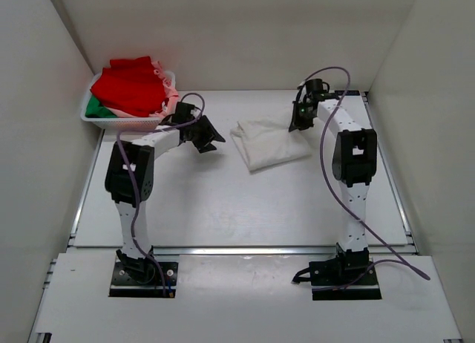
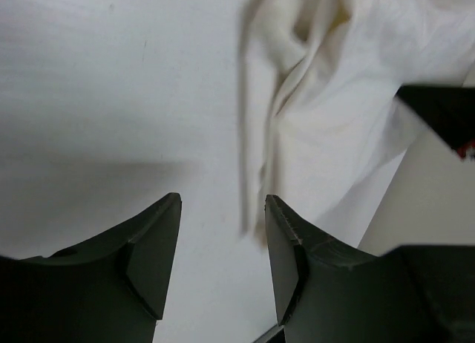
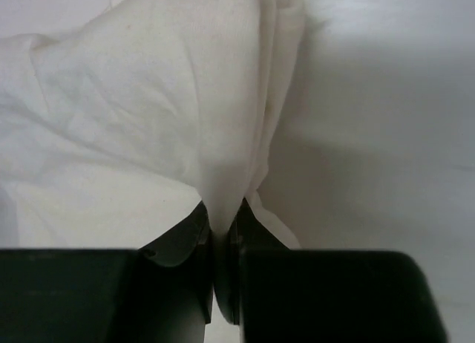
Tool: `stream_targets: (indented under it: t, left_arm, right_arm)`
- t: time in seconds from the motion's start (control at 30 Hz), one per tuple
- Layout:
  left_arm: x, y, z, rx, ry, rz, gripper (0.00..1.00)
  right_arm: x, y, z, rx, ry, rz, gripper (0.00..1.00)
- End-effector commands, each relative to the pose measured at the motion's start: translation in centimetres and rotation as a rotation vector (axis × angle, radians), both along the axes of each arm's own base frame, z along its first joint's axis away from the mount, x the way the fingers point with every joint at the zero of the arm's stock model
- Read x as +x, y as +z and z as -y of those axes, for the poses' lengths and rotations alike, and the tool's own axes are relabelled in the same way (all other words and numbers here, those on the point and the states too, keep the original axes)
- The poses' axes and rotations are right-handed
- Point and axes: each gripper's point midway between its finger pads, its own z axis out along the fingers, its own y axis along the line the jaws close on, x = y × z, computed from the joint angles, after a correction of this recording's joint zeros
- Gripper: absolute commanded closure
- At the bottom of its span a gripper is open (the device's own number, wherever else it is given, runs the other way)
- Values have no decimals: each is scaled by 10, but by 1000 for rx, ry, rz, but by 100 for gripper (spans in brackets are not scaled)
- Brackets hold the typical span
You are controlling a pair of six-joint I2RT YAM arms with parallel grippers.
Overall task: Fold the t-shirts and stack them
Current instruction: Put the neatly folded tshirt into the corner of the board with the right arm
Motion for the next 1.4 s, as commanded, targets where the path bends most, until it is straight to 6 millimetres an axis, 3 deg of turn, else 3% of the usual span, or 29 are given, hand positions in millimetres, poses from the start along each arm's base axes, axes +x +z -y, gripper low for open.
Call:
stream_targets:
  t: [0.0,0.07,0.13,0.17,0.23,0.27,0.3,0.33,0.57,0.63,0.67,0.77,0.83,0.9,0.93,0.97,1.0,1.07,1.1,1.13,1.17,1.27,1.3,1.33,1.37]
  left_arm:
    - [-14,68,-10,-28,-33,128,40]
    - [-24,79,-14,-21,-48,148,39]
    - [-38,87,-12,-37,-76,153,38]
    - [-45,89,-12,-37,-89,157,34]
    - [-57,84,-14,-27,-100,157,29]
    - [-60,89,-14,-31,-107,170,26]
    - [-66,85,-15,-26,-110,163,25]
    - [-73,82,-16,-29,-122,158,20]
    - [-109,65,-24,-28,-151,101,1]
    - [-119,59,-28,-11,-160,92,4]
    - [-121,58,-31,2,-166,94,8]
    - [-133,43,-43,63,-171,41,4]
    - [-144,33,-49,103,-190,9,2]
    - [-159,21,-55,134,-204,-41,1]
    - [-166,21,-58,147,-225,-61,1]
    - [-171,20,-57,141,-241,-70,1]
    - [-188,21,-53,117,-297,-97,2]
    - [-234,21,-46,101,-386,-157,2]
    - [-246,22,-44,105,-401,-159,1]
    - [-276,21,-37,110,-432,-164,1]
    - [-290,18,-35,106,-444,-174,1]
    - [-360,7,-23,-51,-419,-287,2]
    - [-368,21,-13,-113,-447,-220,2]
    - [-375,32,-4,-193,-434,-173,1]
    - [-382,30,-3,-226,-409,-189,2]
  right_arm:
    - [28,4,109,-293,-73,41,100]
    - [37,-1,143,-322,-133,36,100]
    - [49,6,183,-352,-186,74,100]
    - [55,8,193,-363,-198,95,100]
    - [63,4,223,-372,-222,119,100]
    - [74,18,235,-390,-227,172,100]
    - [79,10,245,-403,-235,175,100]
    - [90,21,263,-462,-230,224,100]
    - [105,12,320,-679,-271,275,100]
    - [106,2,331,-688,-284,275,100]
    - [107,6,335,-692,-294,286,100]
    - [113,8,352,-780,-347,315,97]
    - [115,10,356,-828,-353,344,89]
    - [123,38,363,-899,-426,420,70]
    - [118,53,364,-954,-490,420,53]
    - [111,64,371,-1005,-550,410,23]
    - [110,82,369,-1012,-581,432,3]
    - [98,112,351,-1003,-621,434,1]
    - [92,117,342,-980,-639,426,1]
    - [84,133,329,-954,-673,439,1]
    - [78,132,320,-937,-648,417,1]
    - [53,170,275,-936,-613,447,1]
    - [47,160,259,-914,-576,413,1]
    - [41,165,248,-872,-588,415,1]
    - [31,168,244,-849,-558,391,0]
